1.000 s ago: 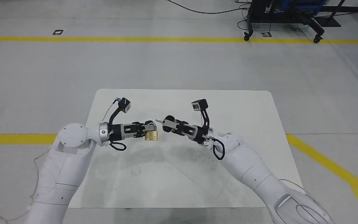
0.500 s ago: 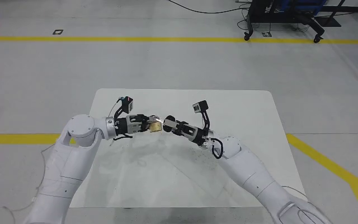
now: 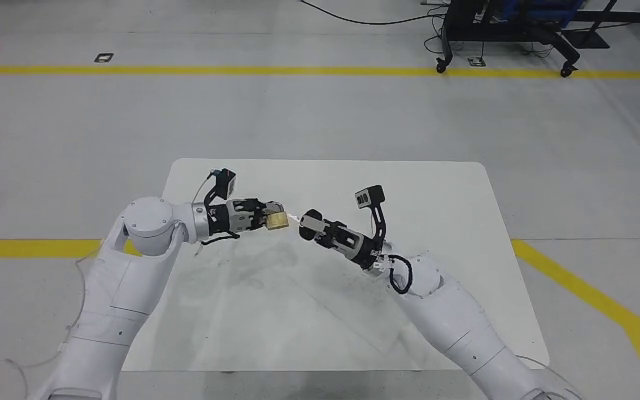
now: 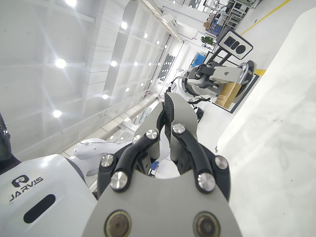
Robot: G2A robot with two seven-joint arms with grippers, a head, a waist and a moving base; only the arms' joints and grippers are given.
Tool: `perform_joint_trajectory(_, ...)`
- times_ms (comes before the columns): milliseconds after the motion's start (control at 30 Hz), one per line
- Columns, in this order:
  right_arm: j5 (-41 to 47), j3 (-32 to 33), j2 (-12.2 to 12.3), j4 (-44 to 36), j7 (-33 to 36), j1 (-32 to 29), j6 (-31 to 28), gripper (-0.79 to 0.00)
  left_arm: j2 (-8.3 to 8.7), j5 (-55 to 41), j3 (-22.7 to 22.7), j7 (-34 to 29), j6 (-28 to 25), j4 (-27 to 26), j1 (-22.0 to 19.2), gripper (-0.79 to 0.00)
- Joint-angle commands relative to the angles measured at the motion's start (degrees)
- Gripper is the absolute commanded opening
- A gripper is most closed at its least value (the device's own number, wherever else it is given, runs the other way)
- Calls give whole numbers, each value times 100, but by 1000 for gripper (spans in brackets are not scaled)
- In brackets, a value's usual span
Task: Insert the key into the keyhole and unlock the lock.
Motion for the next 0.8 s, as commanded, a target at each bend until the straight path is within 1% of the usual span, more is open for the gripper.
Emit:
perform_joint_trajectory(0, -433, 15, 5, 2, -121, 34, -30, -785, -16, -17, 109, 35, 226, -89, -9, -785)
perform_joint_trajectory(67, -1010, 54, 13, -42, -285, 52, -192, -785, -22, 60, 243, -50, 676, -68, -136, -785)
perform_joint_trajectory(100, -1380, 119, 36, -68, -276, 84, -278, -785, -25, 142, 307, -71, 835, -52, -222, -785)
perform_joint_trajectory(133, -1704, 196, 67, -121, -236, 83, -343, -785, -30, 160, 392, -194, 1103, 14, -309, -785)
perform_joint_trajectory(200, -2598, 486, 164, -348, -165, 72, -506, -785, -39, 320, 556, -345, 1489, 124, -547, -785)
perform_joint_trajectory(233, -3202, 642, 224, -544, -91, 27, -574, -785, -48, 326, 662, -522, 1751, 220, -653, -785)
perform_joint_trajectory(333, -4544, 1147, 383, -1289, -50, -283, -723, -785, -88, 373, 935, -823, 1997, 422, -965, -785)
perform_joint_trajectory(467, -5828, 1645, 530, -2487, -42, -759, -840, -785, -172, 112, 1326, -899, 1945, 774, -1230, -785)
perform_joint_trajectory(533, -6604, 1702, 583, -3059, 181, -913, -966, -785, -203, 57, 1451, -927, 1894, 881, -1318, -785)
perform_joint_trajectory(567, -6990, 1676, 597, -3271, 283, -978, -902, -785, -210, 120, 1514, -925, 1788, 896, -1335, -785)
perform_joint_trajectory(767, -6990, 1676, 597, -3271, 283, -978, -902, -785, -211, 142, 1524, -910, 1740, 899, -1341, -785)
